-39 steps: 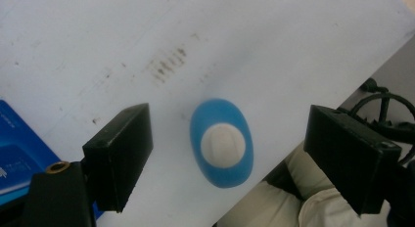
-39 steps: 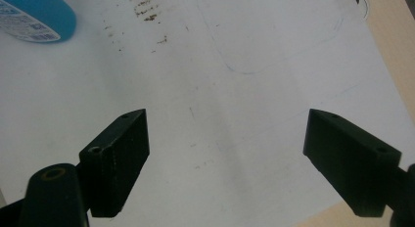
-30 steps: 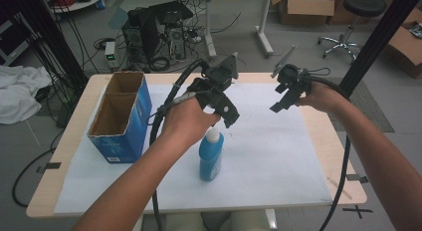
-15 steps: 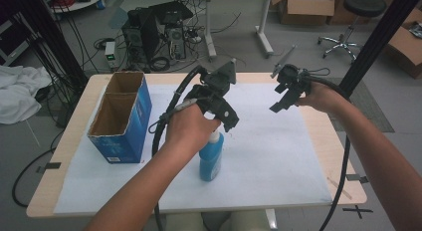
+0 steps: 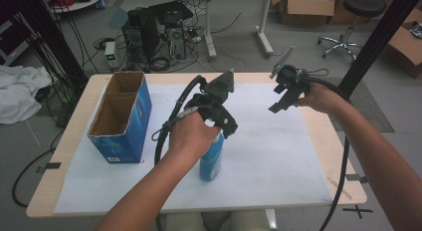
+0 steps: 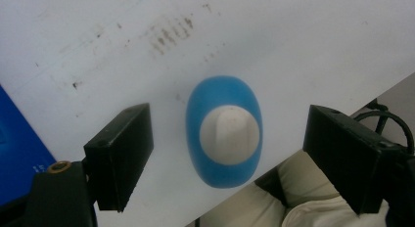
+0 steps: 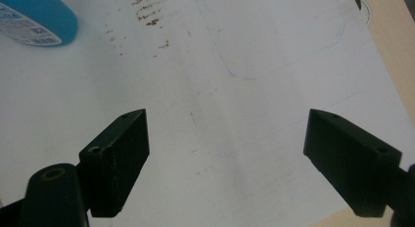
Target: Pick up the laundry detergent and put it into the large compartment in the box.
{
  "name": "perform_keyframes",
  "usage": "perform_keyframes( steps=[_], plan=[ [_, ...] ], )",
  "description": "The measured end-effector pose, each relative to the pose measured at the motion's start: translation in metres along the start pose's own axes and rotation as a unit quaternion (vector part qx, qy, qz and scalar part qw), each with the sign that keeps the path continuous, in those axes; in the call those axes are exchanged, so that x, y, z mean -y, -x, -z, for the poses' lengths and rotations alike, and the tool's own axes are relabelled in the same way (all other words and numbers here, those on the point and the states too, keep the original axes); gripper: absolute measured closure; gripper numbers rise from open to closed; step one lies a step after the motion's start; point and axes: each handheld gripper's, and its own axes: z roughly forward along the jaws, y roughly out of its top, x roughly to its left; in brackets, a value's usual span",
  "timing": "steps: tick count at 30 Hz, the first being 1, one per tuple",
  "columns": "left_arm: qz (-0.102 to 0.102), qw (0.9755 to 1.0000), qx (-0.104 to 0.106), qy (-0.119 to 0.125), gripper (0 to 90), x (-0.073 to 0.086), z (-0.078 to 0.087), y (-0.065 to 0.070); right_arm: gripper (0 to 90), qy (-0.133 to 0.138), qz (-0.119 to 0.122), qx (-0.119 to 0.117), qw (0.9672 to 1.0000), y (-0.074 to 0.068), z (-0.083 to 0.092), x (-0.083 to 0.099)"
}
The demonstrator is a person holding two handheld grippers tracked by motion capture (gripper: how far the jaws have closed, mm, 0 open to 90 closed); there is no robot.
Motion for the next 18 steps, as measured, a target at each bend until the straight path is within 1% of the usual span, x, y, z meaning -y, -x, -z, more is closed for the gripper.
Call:
perform_keyframes(
  steps=[4,7,10,12,14,17,18],
  plan=[
    [0.010,0.9999,0.000,-0.004,19.3,0.002,-0.006,-0.001,16.9,0.000,0.001,0.000,1.0000,0.000,-0.001,0.000],
    [0.012,0.9999,0.000,-0.007,19.4,0.003,-0.009,-0.001,16.9,0.000,0.001,0.000,1.0000,0.001,-0.001,0.000],
    [0.020,0.9998,0.001,-0.005,19.3,0.005,-0.014,-0.001,16.9,0.001,0.001,0.000,1.0000,0.001,-0.001,0.000],
    [0.020,0.9998,0.000,-0.005,19.3,0.005,-0.015,-0.001,16.9,0.000,0.000,0.000,1.0000,0.000,-0.001,0.000],
    [0.026,0.9996,0.000,-0.009,19.3,0.006,-0.019,-0.001,16.9,0.001,0.001,-0.001,1.0000,0.000,-0.002,0.000],
    [0.030,0.9995,0.003,-0.011,19.4,0.006,-0.022,-0.001,16.9,0.003,0.002,-0.001,1.0000,0.000,-0.002,0.001],
    [0.035,0.9993,0.009,-0.012,19.2,0.006,-0.023,-0.001,16.9,0.002,0.002,-0.002,1.0000,0.000,-0.002,0.001]
  ],
)
